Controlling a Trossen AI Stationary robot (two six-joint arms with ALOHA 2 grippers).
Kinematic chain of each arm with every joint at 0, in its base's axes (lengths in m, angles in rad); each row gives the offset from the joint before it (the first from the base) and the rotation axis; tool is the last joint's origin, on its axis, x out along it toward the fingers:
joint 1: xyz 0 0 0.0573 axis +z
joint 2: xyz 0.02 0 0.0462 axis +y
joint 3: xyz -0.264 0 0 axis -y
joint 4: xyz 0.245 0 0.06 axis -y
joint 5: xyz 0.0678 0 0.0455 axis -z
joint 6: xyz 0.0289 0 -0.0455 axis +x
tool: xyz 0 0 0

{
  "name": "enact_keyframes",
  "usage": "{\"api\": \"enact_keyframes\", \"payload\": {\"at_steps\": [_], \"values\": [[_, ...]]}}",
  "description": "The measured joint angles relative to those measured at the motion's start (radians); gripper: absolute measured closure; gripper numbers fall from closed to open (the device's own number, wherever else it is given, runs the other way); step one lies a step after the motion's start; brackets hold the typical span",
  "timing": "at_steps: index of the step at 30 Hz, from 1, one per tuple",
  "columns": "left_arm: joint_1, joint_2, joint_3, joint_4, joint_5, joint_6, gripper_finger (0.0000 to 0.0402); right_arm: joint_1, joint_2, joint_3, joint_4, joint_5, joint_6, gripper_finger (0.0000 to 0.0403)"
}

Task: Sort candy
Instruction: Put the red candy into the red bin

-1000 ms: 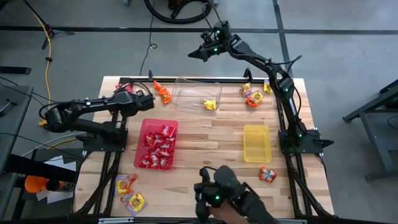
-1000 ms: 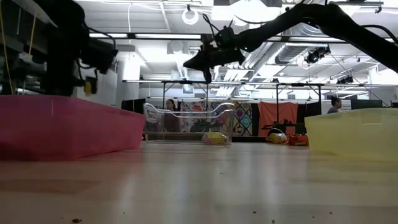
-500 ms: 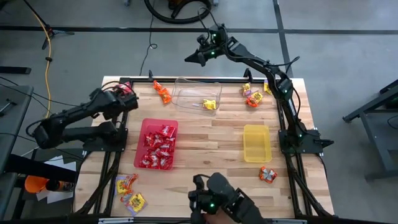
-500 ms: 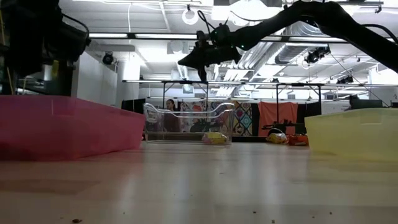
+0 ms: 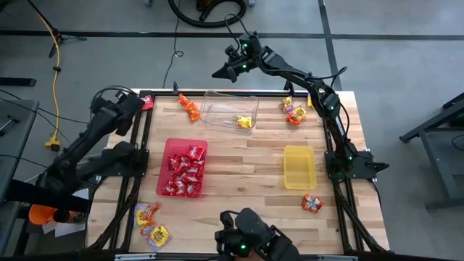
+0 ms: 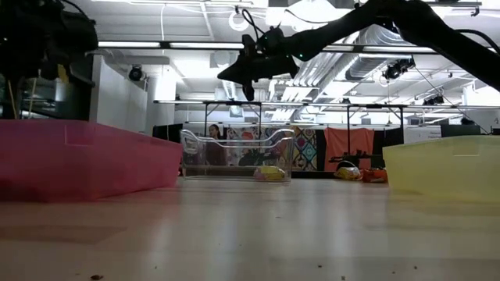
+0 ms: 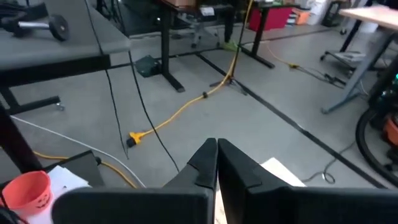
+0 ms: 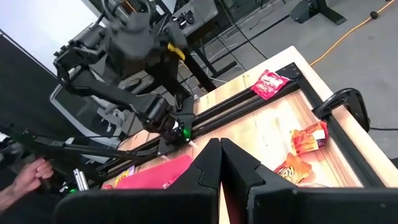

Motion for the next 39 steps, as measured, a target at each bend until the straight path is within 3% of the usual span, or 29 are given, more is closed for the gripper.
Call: {"api": "enact_keyframes", "payload": {"at_steps": [3, 7, 12, 16, 22, 26, 33, 36, 39], "values": [[0.079, -0.04, 0.0, 0.202, 0.042, 0.228, 0.0402, 0.0, 0.0, 0.0, -0.013, -0.002, -0.001, 0.0403], [0.218, -0.068, 0.003, 0.458, 0.134, 0.656, 0.0402, 0.0, 0.0, 0.0, -0.021, -0.003, -0.003, 0.0403], [0.465, -0.077, 0.003, 0.661, 0.27, 0.9, 0.0402, 0.0, 0.0, 0.0, -0.04, -0.009, -0.01, 0.0403], [0.692, -0.016, 0.003, 0.8, 0.559, 1.003, 0.0402, 0.0, 0.0, 0.0, -0.047, -0.036, -0.011, 0.0403], [0.944, 0.234, 0.012, 0.927, 1.071, 1.08, 0.0401, 0.0, 0.0, 0.0, -0.048, -0.038, -0.016, 0.0403], [0.996, 0.444, 0.051, 0.917, 1.285, 1.077, 0.0401, 0.002, 0.0, 0.0, -0.049, -0.038, 0.009, 0.0403], [0.99, 0.746, 0.169, 0.913, 1.601, 1.136, 0.0401, 0.015, 0.0, 0.0, -0.049, -0.035, 0.024, 0.0403], [0.979, 0.85, 0.224, 0.847, 1.671, 1.139, 0.0401, 0.025, 0.0, 0.0, -0.049, -0.034, 0.026, 0.0403], [0.962, 0.928, 0.278, 0.74, 1.674, 1.194, 0.0401, 0.034, 0.0, 0.0, -0.05, -0.026, 0.027, 0.0403]]}}
